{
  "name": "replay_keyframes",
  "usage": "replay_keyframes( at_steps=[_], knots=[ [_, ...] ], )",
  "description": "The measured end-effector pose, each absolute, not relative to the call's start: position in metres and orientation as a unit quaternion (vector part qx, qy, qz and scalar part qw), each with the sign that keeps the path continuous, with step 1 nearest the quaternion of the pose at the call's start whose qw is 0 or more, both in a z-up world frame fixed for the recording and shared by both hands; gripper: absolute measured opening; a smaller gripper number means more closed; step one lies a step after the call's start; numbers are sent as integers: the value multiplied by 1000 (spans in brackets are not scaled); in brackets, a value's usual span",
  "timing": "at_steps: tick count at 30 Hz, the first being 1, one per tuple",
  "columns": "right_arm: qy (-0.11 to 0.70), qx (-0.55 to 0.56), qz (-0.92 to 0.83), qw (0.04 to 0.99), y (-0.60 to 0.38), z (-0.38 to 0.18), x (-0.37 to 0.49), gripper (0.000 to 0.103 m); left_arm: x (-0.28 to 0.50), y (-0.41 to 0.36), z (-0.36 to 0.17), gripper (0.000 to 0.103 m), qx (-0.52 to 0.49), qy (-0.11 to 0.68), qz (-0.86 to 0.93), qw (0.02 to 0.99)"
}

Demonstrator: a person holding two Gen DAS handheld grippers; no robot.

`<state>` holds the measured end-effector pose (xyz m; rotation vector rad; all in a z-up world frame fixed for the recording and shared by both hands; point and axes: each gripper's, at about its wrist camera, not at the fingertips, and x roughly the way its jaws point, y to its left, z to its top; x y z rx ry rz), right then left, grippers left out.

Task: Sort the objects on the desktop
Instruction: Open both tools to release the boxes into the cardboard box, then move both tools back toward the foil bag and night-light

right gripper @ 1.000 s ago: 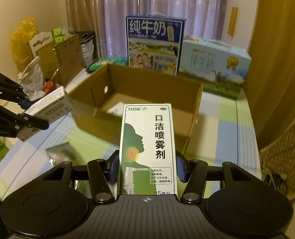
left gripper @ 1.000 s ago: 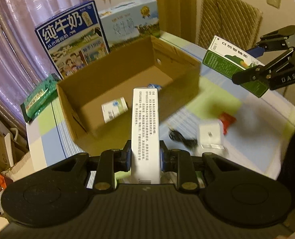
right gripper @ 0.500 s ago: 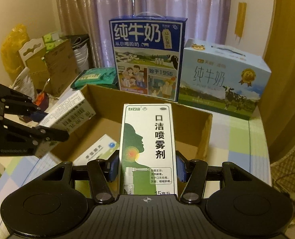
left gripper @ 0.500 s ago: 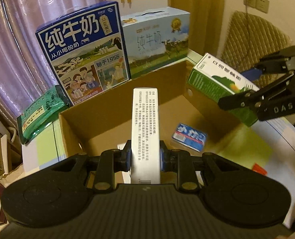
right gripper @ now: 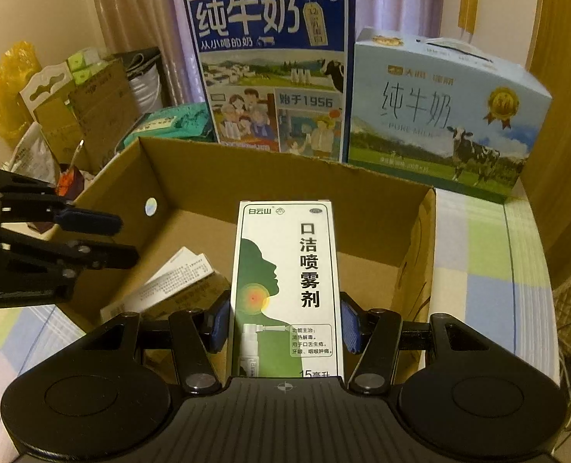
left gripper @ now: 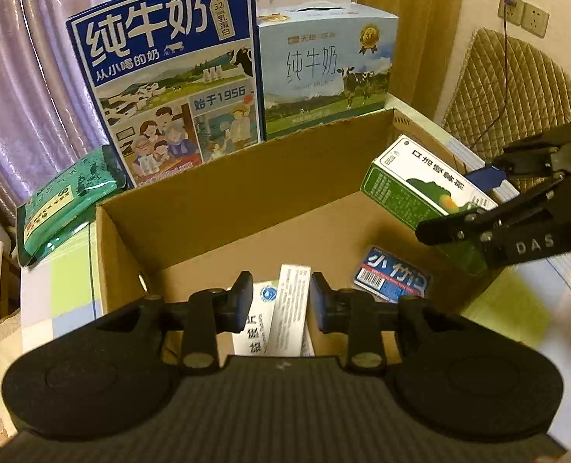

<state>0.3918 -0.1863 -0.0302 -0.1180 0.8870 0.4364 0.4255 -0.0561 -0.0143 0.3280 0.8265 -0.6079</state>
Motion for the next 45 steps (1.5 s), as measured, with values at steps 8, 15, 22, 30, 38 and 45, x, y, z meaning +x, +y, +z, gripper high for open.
replay_keyframes(
  at_steps=[8, 15, 22, 30, 38, 45],
  knots=[
    [413, -52, 202, 887, -179, -30, 392, 53, 417, -40, -13, 27, 140, 392, -284, 864],
    [400, -31, 197, 894, -188, -14, 385, 62, 396, -29, 0, 33, 127, 377, -290, 870],
    [379, -18, 207, 902, -202, 12, 344, 69, 358, -15, 19, 37, 120, 360, -285, 880],
    [355, -19, 223, 908, -216, 36, 267, 83, 291, 5, 28, 58, 120, 356, -275, 885],
    [373, -17, 237, 897, -228, 25, 193, 95, 220, 21, 18, 79, 143, 368, -287, 873],
    [406, -3, 232, 884, -240, -6, 139, 101, 168, 33, 5, 89, 146, 377, -299, 864]
  ],
)
